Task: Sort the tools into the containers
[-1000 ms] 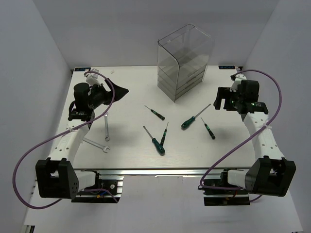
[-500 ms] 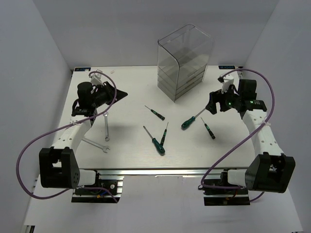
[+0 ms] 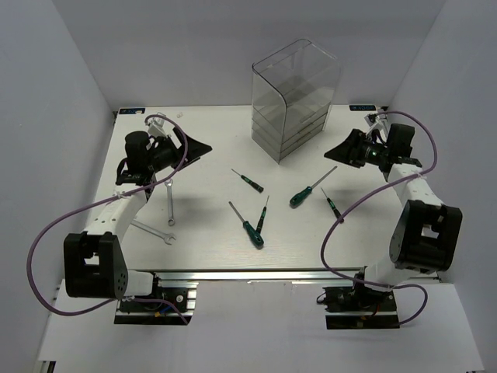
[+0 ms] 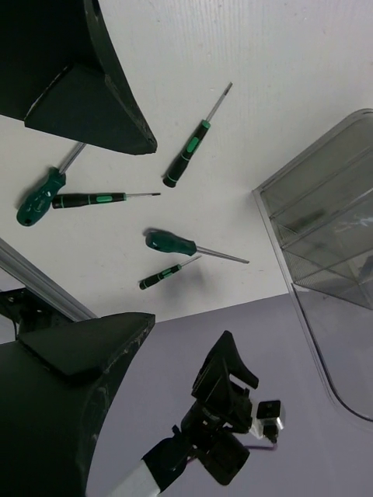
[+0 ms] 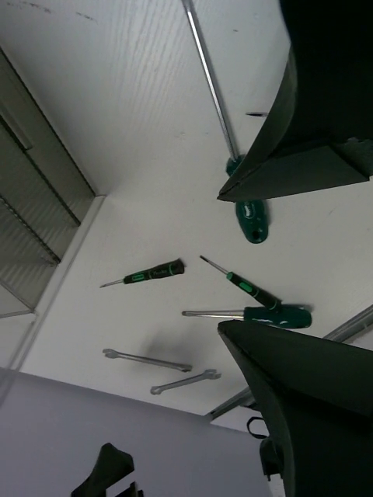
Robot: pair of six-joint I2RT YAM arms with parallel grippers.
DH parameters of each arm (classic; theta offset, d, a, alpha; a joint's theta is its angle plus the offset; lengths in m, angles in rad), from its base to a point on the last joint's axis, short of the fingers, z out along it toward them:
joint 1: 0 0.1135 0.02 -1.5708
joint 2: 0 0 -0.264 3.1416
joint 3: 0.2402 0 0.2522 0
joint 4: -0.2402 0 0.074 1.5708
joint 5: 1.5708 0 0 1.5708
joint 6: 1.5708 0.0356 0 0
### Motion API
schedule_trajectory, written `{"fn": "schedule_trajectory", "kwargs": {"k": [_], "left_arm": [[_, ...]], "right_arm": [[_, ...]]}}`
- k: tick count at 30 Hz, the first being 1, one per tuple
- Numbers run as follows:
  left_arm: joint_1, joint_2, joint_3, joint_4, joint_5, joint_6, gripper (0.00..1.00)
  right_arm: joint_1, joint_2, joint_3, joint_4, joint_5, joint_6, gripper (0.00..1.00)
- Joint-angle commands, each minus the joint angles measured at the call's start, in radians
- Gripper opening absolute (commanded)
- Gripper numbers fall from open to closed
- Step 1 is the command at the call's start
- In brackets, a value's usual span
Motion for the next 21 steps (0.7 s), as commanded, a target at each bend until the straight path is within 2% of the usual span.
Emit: {"fn": "schedule_trajectory", "kwargs": {"k": [1, 7, 12, 21], "left_arm": [[-0.006, -0.051, -0.021, 0.066, 0.017, -0.023, 0.92], [-0.009, -0.061, -0.022, 0.077, 0.007, -0.043, 0.92], [-0.011, -0.075, -0.013, 0.054, -0.008, -0.040, 0.92], [-0.025, -0.117, -0.019, 0.030, -0.059, -0.049, 0.92]], "right_arm": [[0.001, 0.072, 0.086, 0.151, -0.056, 0.138, 0.69], [0.024, 0.221, 0.196, 0.278, -0.062, 0.255, 0.68], [0.055, 0.370, 0.266, 0.560, -0.138, 0.406, 0.61], [0.099, 0.597, 0.499, 0.613, -0.139, 0.407, 0.59]]}}
